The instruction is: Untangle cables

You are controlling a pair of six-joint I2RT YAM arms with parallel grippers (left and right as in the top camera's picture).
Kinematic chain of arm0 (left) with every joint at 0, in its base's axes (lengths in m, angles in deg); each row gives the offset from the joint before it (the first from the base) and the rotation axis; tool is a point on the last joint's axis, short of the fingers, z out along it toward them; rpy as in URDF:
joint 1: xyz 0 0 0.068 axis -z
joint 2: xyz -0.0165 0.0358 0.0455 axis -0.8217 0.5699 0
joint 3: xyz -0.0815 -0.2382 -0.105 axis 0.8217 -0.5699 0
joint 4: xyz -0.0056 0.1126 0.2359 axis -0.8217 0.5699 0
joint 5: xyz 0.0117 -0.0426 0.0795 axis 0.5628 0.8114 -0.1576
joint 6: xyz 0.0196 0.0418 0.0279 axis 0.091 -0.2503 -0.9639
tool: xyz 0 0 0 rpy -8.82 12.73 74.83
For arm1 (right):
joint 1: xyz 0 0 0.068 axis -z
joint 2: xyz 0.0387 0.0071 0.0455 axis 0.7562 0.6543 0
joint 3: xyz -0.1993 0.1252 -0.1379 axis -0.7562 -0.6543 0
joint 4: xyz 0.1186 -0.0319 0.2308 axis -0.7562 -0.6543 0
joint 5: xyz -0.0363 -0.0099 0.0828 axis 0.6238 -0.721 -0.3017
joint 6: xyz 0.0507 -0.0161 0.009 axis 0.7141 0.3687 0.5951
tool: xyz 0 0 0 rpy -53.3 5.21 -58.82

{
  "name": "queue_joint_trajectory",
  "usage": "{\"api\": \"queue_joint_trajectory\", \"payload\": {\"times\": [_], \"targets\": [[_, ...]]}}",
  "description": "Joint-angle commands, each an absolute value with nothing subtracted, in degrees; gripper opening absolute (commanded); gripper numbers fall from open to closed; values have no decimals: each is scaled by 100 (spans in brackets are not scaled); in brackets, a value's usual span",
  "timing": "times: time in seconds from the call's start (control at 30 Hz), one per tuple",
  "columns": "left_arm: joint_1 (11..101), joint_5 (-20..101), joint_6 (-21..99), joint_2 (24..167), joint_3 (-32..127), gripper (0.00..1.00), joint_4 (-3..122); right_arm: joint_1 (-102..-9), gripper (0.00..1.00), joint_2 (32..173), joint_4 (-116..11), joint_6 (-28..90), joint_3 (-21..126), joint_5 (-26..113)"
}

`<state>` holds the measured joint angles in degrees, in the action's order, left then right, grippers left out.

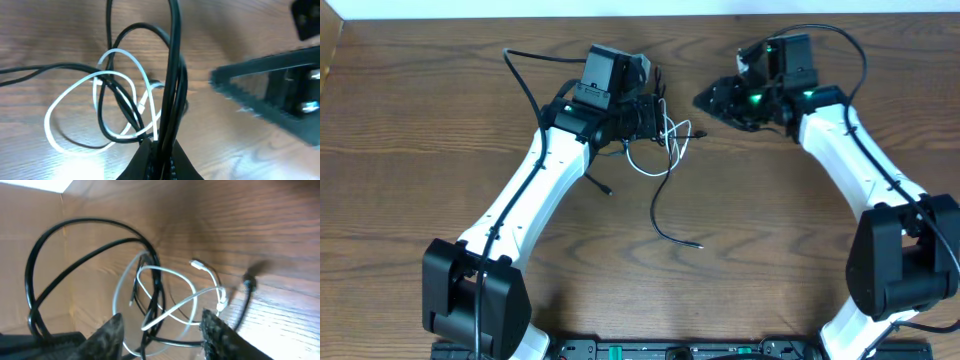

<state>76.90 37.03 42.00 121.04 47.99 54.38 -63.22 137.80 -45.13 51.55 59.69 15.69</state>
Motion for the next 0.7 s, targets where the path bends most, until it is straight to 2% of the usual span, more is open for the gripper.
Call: {"api": "queue_joint_trajectory", "payload": {"times": [0.0, 0.1, 0.2, 0.3, 0.6, 0.67], "targets": [[7693, 4201, 4285, 11955, 4803, 8, 5403, -6674, 41, 13686, -4417, 5059, 6028, 1913], [7690, 4324, 4283, 11955, 4803, 8, 5403, -6890, 42, 13741, -4393, 5065, 6028, 1978], [7690, 4328, 4285, 11953, 4803, 8, 5403, -7065, 49, 13859, -4399, 5142, 6028, 2000], [7690, 4350, 4285, 11955, 4803, 7, 5401, -7151, 46, 14021, -4360, 5273, 6028, 1974], [7500, 4354, 4283, 11953, 4803, 7, 5405, -7203, 2, 14246, -4688, 5251, 6028, 1982], [7373, 4516, 4280, 11927, 4803, 7, 5412, -7157, 1, 14246, -4793, 5146, 6028, 2070]]}}
